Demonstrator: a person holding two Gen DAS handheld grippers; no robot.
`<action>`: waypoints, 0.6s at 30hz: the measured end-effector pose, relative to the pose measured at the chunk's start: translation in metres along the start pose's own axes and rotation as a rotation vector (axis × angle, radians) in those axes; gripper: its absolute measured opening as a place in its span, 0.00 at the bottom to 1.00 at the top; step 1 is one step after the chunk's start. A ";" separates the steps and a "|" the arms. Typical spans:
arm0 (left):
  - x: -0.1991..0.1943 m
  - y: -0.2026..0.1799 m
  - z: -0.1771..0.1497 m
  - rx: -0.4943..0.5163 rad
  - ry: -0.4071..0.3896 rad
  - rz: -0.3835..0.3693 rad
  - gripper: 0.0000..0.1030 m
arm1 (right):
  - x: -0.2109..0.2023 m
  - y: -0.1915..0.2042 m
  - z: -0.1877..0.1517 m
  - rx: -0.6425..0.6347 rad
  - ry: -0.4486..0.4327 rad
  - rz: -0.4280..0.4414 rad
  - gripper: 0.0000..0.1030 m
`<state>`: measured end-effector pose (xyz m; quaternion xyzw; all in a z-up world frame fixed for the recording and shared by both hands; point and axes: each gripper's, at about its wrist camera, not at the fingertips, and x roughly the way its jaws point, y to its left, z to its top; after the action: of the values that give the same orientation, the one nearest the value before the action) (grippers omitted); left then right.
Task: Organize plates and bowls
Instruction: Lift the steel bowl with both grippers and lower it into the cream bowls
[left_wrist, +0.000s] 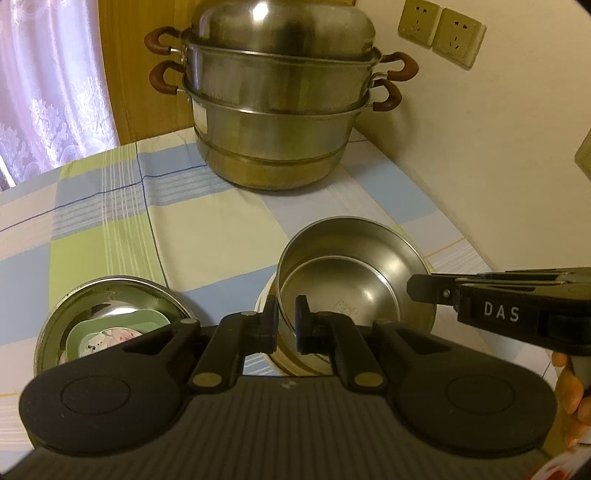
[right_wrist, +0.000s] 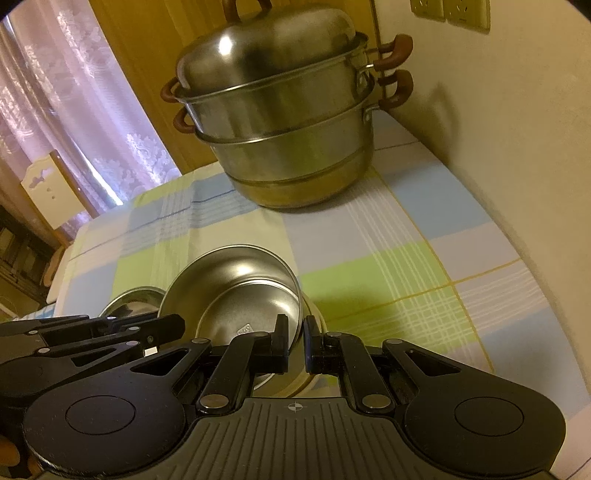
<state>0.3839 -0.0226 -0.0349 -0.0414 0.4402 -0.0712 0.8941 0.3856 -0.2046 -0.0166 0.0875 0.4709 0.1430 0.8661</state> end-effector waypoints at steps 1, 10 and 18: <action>0.002 0.000 0.000 -0.002 0.003 0.001 0.07 | 0.002 -0.001 0.000 0.001 0.003 0.001 0.08; 0.013 0.003 0.000 0.000 0.029 0.010 0.07 | 0.016 -0.003 0.000 0.002 0.035 0.003 0.08; 0.022 0.004 -0.003 -0.003 0.050 0.011 0.07 | 0.026 -0.007 -0.002 0.010 0.056 -0.002 0.08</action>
<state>0.3957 -0.0223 -0.0545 -0.0387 0.4628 -0.0667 0.8831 0.3986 -0.2023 -0.0398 0.0871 0.4956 0.1420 0.8524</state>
